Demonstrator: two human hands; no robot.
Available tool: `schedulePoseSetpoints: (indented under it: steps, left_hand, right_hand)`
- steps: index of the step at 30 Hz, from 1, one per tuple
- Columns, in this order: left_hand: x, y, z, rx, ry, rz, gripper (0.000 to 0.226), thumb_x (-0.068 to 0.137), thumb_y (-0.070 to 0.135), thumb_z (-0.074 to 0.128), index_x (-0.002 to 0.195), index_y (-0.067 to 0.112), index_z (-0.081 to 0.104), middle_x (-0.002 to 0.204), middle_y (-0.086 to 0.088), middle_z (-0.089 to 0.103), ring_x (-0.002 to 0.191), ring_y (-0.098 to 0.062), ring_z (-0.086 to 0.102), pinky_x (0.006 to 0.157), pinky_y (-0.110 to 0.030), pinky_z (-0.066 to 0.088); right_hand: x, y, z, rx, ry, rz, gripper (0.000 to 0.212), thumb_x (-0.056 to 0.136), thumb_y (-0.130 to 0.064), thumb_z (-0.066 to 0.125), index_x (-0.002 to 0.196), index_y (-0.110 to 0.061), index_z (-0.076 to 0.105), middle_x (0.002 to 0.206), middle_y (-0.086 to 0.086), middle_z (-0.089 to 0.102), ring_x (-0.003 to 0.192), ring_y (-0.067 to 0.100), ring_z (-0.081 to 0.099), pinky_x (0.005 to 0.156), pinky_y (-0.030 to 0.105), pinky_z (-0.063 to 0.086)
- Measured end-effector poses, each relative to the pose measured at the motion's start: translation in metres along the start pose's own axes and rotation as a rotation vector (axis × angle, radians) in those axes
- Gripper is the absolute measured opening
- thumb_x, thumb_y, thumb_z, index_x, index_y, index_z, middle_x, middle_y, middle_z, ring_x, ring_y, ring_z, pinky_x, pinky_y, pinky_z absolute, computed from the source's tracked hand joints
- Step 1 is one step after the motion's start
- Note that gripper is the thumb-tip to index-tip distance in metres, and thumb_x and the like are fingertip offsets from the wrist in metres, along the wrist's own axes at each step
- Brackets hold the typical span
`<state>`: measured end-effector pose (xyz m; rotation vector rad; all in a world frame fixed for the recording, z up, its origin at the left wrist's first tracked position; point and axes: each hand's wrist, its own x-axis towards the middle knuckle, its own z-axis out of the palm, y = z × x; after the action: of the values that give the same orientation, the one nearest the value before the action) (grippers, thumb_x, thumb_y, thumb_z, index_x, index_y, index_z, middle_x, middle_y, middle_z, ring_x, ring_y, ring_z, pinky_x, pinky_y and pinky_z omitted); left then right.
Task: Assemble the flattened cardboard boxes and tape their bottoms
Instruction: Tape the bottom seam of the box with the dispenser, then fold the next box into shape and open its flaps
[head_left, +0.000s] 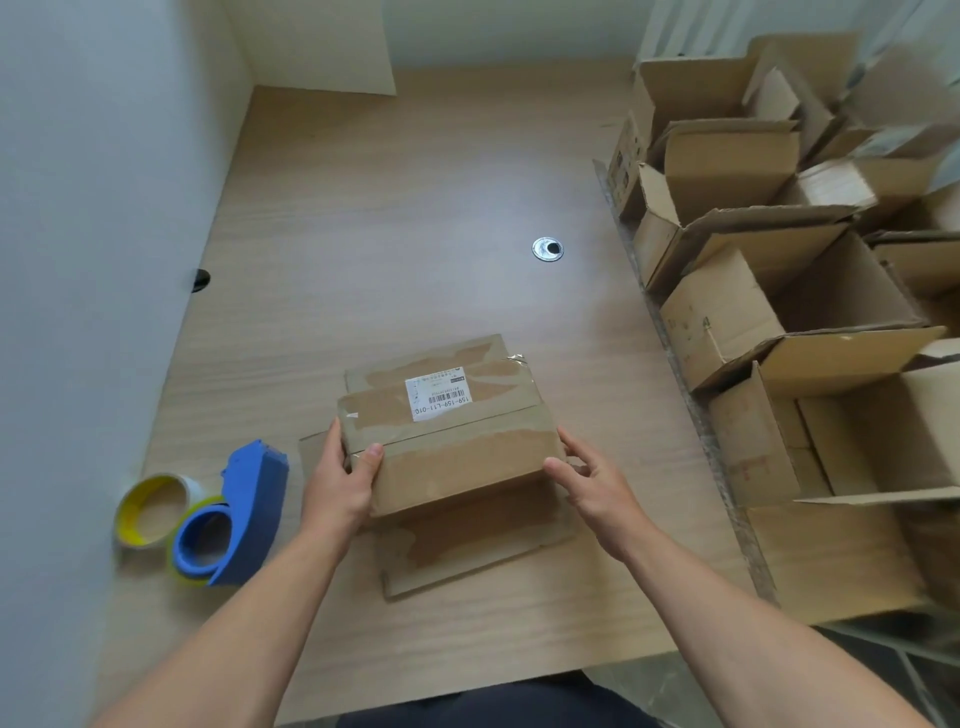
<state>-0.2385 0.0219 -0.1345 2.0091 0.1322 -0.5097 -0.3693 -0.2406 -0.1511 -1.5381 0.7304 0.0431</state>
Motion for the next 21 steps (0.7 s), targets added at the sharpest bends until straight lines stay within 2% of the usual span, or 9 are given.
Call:
schedulePoseSetpoints:
  steps: [4,7,9,11,12,14,16,19,21]
  left_hand:
    - [-0.001,-0.001,0.001,-0.107,0.014,-0.042,0.055,0.099,0.026,0.059,0.149,0.03,0.038,0.135,0.008,0.059,0.12,-0.015,0.058,0.102,-0.046,0.05]
    - [-0.002,-0.001,-0.001,-0.023,0.076,-0.066,0.056,0.095,0.03,0.064,0.146,0.023,0.042,0.137,0.002,0.058,0.122,-0.018,0.057,0.102,-0.046,0.049]
    - [-0.005,-0.001,-0.001,0.048,0.089,-0.077,0.057,0.091,0.038,0.068,0.142,0.021,0.046,0.133,0.001,0.06,0.118,-0.019,0.059,0.101,-0.046,0.049]
    - [-0.009,-0.001,0.005,0.035,0.074,-0.088,0.059,0.087,0.043,0.073,0.137,0.022,0.05,0.124,0.002,0.062,0.11,-0.019,0.061,0.099,-0.044,0.049]
    - [-0.012,0.0,0.009,0.029,0.063,-0.088,0.055,0.085,0.044,0.074,0.132,0.025,0.053,0.12,0.004,0.063,0.107,-0.019,0.061,0.098,-0.044,0.05]
    - [-0.012,0.002,0.017,0.044,0.076,-0.082,0.044,0.082,0.044,0.076,0.119,0.029,0.057,0.114,0.004,0.066,0.105,-0.021,0.063,0.096,-0.043,0.05]
    - [-0.011,0.004,0.019,0.06,0.118,-0.082,0.037,0.082,0.043,0.076,0.11,0.03,0.056,0.112,0.002,0.067,0.103,-0.023,0.063,0.094,-0.041,0.05]
    - [-0.01,0.006,0.015,0.08,0.14,-0.07,0.032,0.084,0.041,0.075,0.108,0.028,0.059,0.109,0.003,0.067,0.1,-0.021,0.063,0.089,-0.037,0.05]
    - [-0.01,0.008,0.016,0.08,0.151,-0.082,0.036,0.085,0.039,0.074,0.113,0.022,0.061,0.113,-0.001,0.066,0.105,-0.025,0.062,0.093,-0.039,0.049]
  right_hand:
    - [0.0,0.0,0.014,0.206,0.089,0.112,0.033,0.096,-0.01,0.062,0.125,-0.026,0.061,0.104,-0.011,0.067,0.077,-0.008,0.067,0.057,0.007,0.047]
    - [0.005,-0.009,0.013,-0.052,0.158,0.094,0.014,0.096,-0.022,0.065,0.109,-0.016,0.062,0.096,-0.001,0.063,0.087,0.014,0.064,0.067,0.016,0.05]
    - [0.016,-0.019,0.01,-0.267,0.122,0.086,0.034,0.09,-0.038,0.071,0.112,-0.015,0.059,0.107,0.003,0.061,0.1,0.02,0.06,0.086,0.031,0.051]
    - [0.026,-0.033,0.013,-0.384,0.079,0.058,0.063,0.083,-0.046,0.076,0.136,-0.021,0.051,0.128,0.001,0.056,0.12,0.019,0.055,0.105,0.039,0.045]
    - [0.03,-0.038,0.018,-0.434,0.064,0.047,0.074,0.081,-0.05,0.076,0.142,-0.024,0.046,0.133,0.001,0.055,0.125,0.019,0.052,0.108,0.039,0.042]
    - [0.036,-0.041,0.028,-0.506,0.087,0.058,0.077,0.077,-0.054,0.076,0.143,-0.028,0.044,0.135,0.002,0.057,0.125,0.024,0.054,0.104,0.035,0.044]
    - [0.037,-0.037,0.032,-0.496,0.155,0.069,0.066,0.077,-0.053,0.077,0.132,-0.027,0.052,0.127,0.002,0.062,0.119,0.025,0.058,0.094,0.032,0.045]
    - [0.034,-0.033,0.03,-0.43,0.212,0.07,0.039,0.08,-0.048,0.077,0.106,-0.029,0.055,0.107,-0.004,0.064,0.108,0.024,0.062,0.081,0.03,0.043]
    - [0.032,-0.033,0.031,-0.398,0.225,0.062,0.036,0.08,-0.045,0.077,0.101,-0.028,0.054,0.1,-0.007,0.061,0.104,0.024,0.062,0.082,0.032,0.046]
